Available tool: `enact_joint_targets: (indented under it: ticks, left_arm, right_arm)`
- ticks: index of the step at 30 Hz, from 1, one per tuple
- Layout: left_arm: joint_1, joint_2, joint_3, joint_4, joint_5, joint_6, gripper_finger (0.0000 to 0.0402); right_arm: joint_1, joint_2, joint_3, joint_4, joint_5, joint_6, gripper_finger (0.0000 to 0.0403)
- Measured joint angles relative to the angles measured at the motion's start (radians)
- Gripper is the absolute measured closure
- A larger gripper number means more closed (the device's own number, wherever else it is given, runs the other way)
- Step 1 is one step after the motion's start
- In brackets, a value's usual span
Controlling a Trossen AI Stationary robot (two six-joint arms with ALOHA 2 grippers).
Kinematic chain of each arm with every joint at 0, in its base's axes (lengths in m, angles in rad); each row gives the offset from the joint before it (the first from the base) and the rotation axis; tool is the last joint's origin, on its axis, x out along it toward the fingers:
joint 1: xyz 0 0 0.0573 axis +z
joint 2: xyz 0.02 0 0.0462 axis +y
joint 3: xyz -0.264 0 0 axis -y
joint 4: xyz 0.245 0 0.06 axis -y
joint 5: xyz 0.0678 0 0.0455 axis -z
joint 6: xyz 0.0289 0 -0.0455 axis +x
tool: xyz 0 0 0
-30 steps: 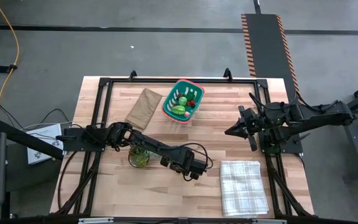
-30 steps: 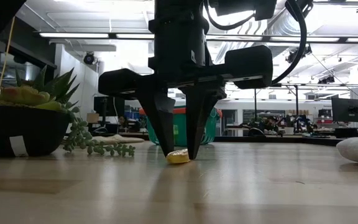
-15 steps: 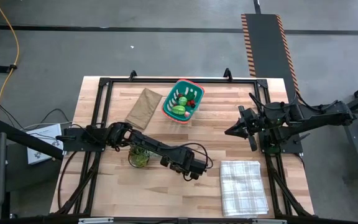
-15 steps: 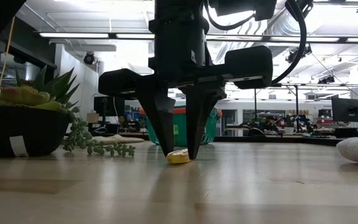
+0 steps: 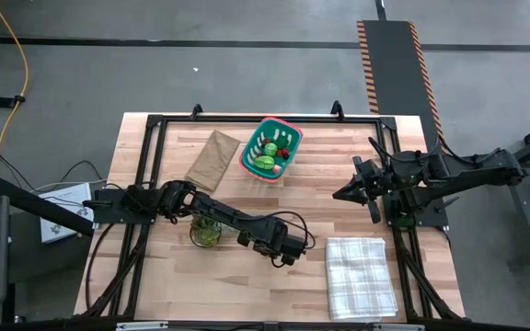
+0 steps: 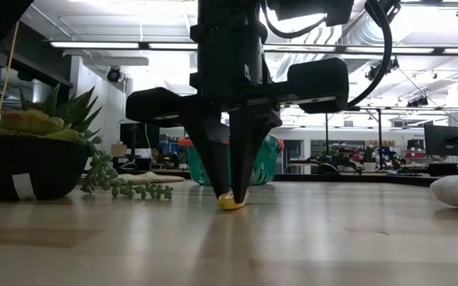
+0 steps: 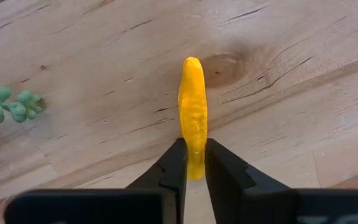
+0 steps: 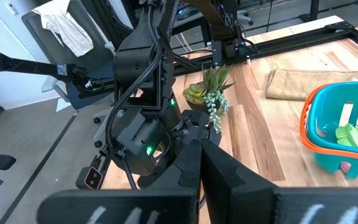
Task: Pick and placing Produce into tupperware
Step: Put the yellow corn in the green basket
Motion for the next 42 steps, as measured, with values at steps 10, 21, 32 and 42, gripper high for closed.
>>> enact_joint_targets:
  ticks: [10, 21, 32, 42]
  left_arm:
    - [0.000, 0.000, 0.000, 0.000, 0.000, 0.000, 0.0365]
    - [0.000, 0.000, 0.000, 0.003, -0.027, 0.001, 0.0364]
    - [0.001, -0.006, 0.000, 0.031, -0.057, 0.008, 0.0364]
    - [0.021, -0.007, 0.000, 0.072, -0.036, 0.040, 0.0364]
  right_arm:
    - [0.000, 0.000, 0.000, 0.000, 0.000, 0.000, 0.0402]
    - [0.000, 0.000, 0.000, 0.000, 0.000, 0.000, 0.0402]
    - [0.000, 0.000, 0.000, 0.128, 0.000, 0.001, 0.0402]
    - [-0.001, -0.020, 0.000, 0.322, 0.018, -0.015, 0.0402]
